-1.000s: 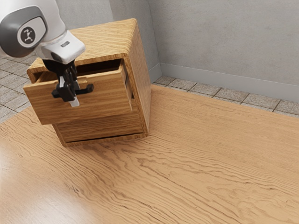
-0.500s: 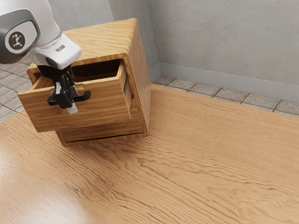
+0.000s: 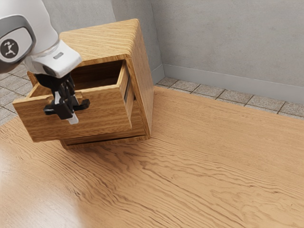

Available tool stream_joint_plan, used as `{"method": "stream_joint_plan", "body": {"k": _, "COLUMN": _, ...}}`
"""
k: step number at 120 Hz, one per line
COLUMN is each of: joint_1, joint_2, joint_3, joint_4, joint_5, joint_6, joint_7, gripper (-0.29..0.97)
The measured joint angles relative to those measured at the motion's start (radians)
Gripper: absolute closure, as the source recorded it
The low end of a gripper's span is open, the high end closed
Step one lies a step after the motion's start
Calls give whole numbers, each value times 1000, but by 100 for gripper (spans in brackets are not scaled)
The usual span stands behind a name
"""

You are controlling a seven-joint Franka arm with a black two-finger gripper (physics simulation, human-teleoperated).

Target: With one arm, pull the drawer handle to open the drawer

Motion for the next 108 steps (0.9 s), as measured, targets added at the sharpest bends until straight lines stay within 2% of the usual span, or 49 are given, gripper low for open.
{"method": "stream_joint_plan", "body": {"k": 40, "joint_1": 12, "joint_2": -72, "joint_3": -30, "joint_4": -68, "joint_5": -24, "joint_6": 5, "joint_7": -19, "gripper": 30}}
{"method": "stream_joint_plan", "body": {"k": 49, "joint_1": 16, "joint_2": -81, "joint_3": -39, "joint_4": -79, "joint_5": -27, "joint_6": 7, "joint_7": -23, "gripper": 25}}
{"method": "stream_joint_plan", "body": {"k": 62, "joint_1": 37, "joint_2": -92, "joint_3": -71, "joint_4": -86, "joint_5": -22, "joint_6": 8, "joint_7": -31, "gripper": 27}}
{"method": "stream_joint_plan", "body": {"k": 65, "joint_1": 31, "joint_2": -96, "joint_3": -82, "joint_4": -85, "joint_5": -20, "joint_6": 9, "joint_7": -33, "gripper": 24}}
{"method": "stream_joint_plan", "body": {"k": 89, "joint_1": 25, "joint_2": -122, "joint_3": -186, "joint_4": -58, "joint_5": 56, "joint_6": 5, "joint_7": -49, "gripper": 28}}
{"method": "stream_joint_plan", "body": {"k": 108, "joint_1": 27, "joint_2": -121, "joint_3": -263, "joint_4": 15, "joint_5": 140, "joint_6": -3, "joint_7": -67, "gripper": 15}}
